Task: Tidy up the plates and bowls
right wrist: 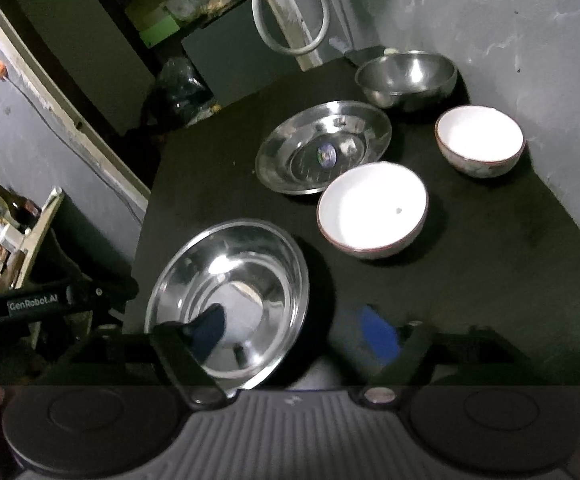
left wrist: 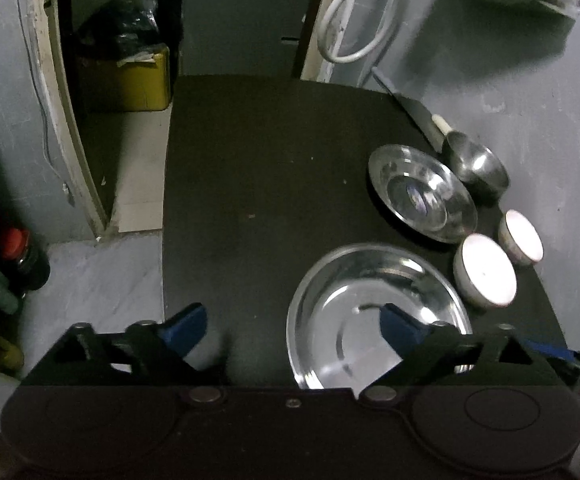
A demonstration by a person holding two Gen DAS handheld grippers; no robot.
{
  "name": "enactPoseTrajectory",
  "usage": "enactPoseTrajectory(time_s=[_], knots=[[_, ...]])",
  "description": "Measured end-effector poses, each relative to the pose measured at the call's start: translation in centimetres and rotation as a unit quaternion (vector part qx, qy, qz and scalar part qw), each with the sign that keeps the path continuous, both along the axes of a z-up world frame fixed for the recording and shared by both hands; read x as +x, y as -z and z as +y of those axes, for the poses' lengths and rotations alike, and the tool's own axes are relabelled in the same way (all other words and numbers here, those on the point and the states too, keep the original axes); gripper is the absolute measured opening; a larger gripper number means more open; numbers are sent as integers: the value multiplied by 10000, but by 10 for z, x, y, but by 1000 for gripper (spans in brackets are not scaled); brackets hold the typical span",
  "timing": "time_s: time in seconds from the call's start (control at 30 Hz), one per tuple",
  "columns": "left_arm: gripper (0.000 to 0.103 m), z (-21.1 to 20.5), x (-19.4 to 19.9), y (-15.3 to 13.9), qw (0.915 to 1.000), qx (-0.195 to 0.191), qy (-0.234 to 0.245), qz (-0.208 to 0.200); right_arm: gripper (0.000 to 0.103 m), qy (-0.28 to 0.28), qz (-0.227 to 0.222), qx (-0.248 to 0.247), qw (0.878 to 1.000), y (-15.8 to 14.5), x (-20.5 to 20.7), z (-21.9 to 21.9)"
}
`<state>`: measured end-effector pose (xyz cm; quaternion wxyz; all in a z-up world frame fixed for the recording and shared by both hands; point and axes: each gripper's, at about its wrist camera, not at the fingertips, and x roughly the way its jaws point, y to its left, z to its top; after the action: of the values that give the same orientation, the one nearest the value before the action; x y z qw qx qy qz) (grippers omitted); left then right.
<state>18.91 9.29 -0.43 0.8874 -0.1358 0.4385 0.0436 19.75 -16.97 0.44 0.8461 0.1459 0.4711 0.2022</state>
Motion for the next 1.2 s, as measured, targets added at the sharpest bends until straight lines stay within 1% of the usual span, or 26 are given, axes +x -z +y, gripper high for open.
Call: enactPoseTrajectory(time_s=[0.03, 0.13, 0.27, 0.43, 0.53, 0.7, 0.87, 1.07, 1.2], knots=[[102, 0, 3, 0, 10000, -35, -20, -1, 92, 23, -55, 41, 10000, -1, 1, -2], [102, 1, 13, 1, 9997, -252, 21, 33, 103, 102, -203, 162, 9996, -5, 4, -8], [102, -2, 27, 2, 9984, -512, 204, -112, 103, 205, -364, 247, 9988, -7, 10, -15], [102, -10, 52, 0, 9968, -638, 316, -351, 103, 273, -511, 228, 9981, -8, 26, -21], [102, -15, 73, 1, 9965, -605, 393, -414, 103, 295, -573, 144, 9978, -6, 41, -23], [102, -24, 115, 5, 9952, -559, 679, -424, 103, 466, -625, 48, 9969, -3, 71, -28], [102, -30, 155, 15, 9931, -543, 1004, -258, 103, 520, -538, 227, 9969, 6, 98, -30], [102, -31, 191, 27, 9921, -403, 1183, -83, 102, 498, -442, 292, 9974, 18, 119, -23], [102, -36, 206, 34, 9902, -329, 1358, -4, 97, 474, -385, 267, 9978, 26, 132, -16]])
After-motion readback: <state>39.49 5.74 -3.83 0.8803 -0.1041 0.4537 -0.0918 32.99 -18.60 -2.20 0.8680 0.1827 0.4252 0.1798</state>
